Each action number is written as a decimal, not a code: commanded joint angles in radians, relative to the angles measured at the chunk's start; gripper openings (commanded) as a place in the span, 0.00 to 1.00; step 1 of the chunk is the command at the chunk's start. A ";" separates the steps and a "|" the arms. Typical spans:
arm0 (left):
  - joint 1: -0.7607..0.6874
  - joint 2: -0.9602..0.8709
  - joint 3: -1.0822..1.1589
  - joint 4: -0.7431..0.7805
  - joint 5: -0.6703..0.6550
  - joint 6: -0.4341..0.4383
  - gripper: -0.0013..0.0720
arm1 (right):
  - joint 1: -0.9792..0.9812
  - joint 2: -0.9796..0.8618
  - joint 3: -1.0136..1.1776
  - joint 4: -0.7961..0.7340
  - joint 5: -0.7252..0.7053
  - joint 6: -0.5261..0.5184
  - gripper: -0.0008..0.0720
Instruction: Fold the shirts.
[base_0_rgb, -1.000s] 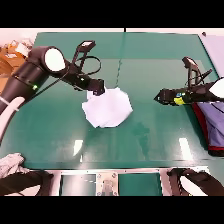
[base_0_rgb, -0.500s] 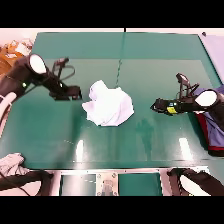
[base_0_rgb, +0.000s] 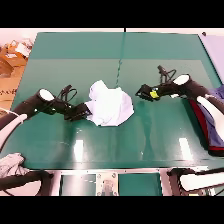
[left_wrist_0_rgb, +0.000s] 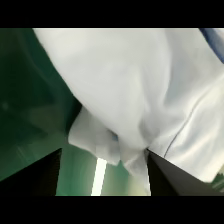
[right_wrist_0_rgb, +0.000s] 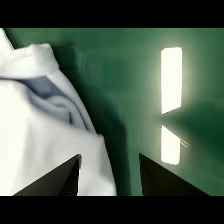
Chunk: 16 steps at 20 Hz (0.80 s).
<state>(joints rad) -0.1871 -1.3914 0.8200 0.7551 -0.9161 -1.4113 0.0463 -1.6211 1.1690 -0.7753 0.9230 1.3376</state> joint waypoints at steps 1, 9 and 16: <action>-0.048 -0.003 -0.050 -0.058 0.098 0.024 0.81 | 0.031 -0.204 0.157 0.136 0.117 -0.084 0.60; -0.079 0.021 -0.023 -0.048 0.152 0.035 0.06 | 0.089 -0.275 0.230 0.270 0.219 -0.177 0.03; -0.079 0.179 0.267 0.110 -0.057 0.020 0.06 | 0.012 -0.099 0.307 0.278 0.407 -0.197 0.03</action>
<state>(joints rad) -0.2665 -1.2774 0.9661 0.7933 -0.8719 -1.3788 0.0929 -1.8107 1.4578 -0.5045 1.2514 1.1484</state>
